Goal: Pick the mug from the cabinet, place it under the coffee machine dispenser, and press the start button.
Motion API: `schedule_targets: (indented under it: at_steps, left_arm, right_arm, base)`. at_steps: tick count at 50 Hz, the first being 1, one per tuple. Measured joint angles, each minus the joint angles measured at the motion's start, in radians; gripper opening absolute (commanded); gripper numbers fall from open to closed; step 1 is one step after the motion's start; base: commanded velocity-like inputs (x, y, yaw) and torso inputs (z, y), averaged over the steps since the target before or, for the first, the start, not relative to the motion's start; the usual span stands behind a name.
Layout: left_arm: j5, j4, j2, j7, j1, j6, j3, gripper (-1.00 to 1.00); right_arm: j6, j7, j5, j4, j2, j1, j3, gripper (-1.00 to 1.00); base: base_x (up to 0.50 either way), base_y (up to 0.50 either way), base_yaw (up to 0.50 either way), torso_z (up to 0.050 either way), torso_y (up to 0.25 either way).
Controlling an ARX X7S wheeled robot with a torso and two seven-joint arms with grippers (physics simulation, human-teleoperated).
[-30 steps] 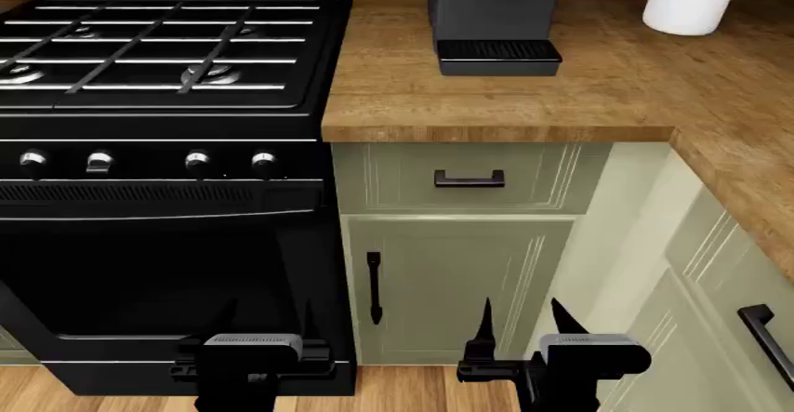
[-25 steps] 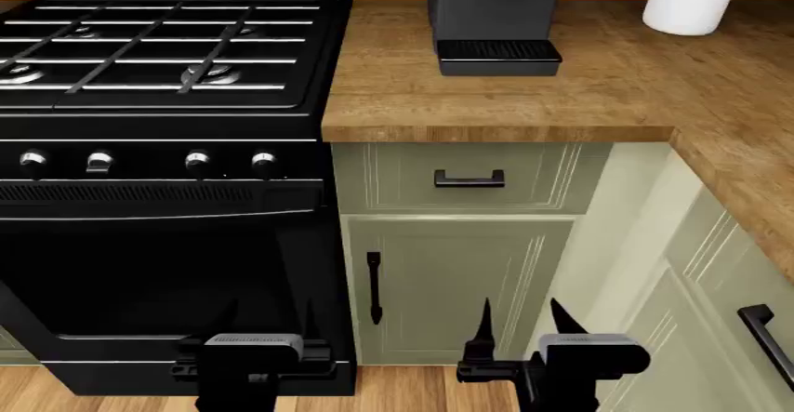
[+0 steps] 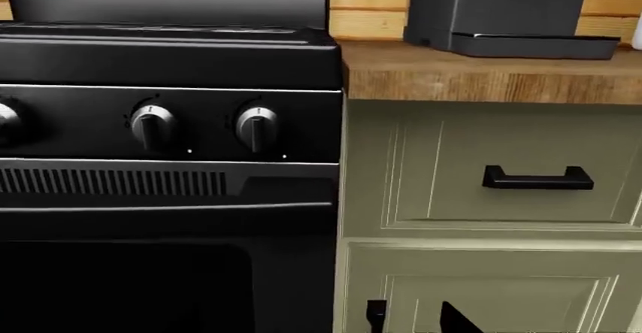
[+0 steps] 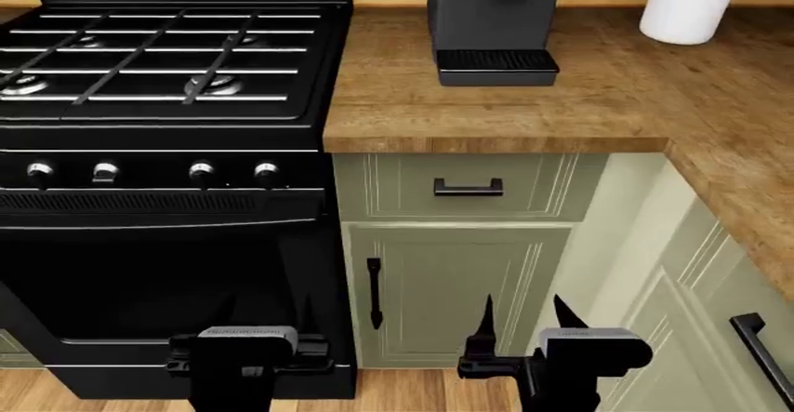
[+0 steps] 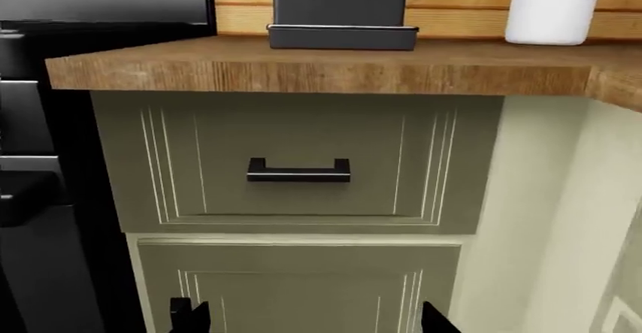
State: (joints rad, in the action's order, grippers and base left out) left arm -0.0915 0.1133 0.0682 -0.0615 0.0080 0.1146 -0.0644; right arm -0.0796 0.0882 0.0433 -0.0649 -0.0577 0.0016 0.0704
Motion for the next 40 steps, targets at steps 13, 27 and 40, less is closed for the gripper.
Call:
schedule_targets:
  at_steps: [13, 27, 40]
  left_arm:
    - [-0.15, 0.377, 0.09, -0.046, -0.012, 0.467, 0.093, 1.0]
    - [-0.875, 0.591, 0.31, -0.47, -0.486, 1.155, 0.302, 1.0]
    - [-1.539, 0.399, 0.568, -0.918, -1.015, 1.313, 0.177, 1.0]
  right_arm:
    - [-0.563, 0.037, 0.075, -0.444, -0.045, 0.036, -0.027, 1.0]
    - [-1.196, 0.618, 0.887, -0.592, -0.268, 0.578, -0.153, 1.0]
    - [-1.339, 1.094, 1.644, -0.371, -0.464, 1.178, 0.006, 1.0]
  base:
    - [0.0, 0.0, 0.0, 0.05, 0.0]
    - [0.0, 0.0, 0.0, 0.025, 0.017]
    - [0.0, 0.0, 0.0, 0.0, 0.0]
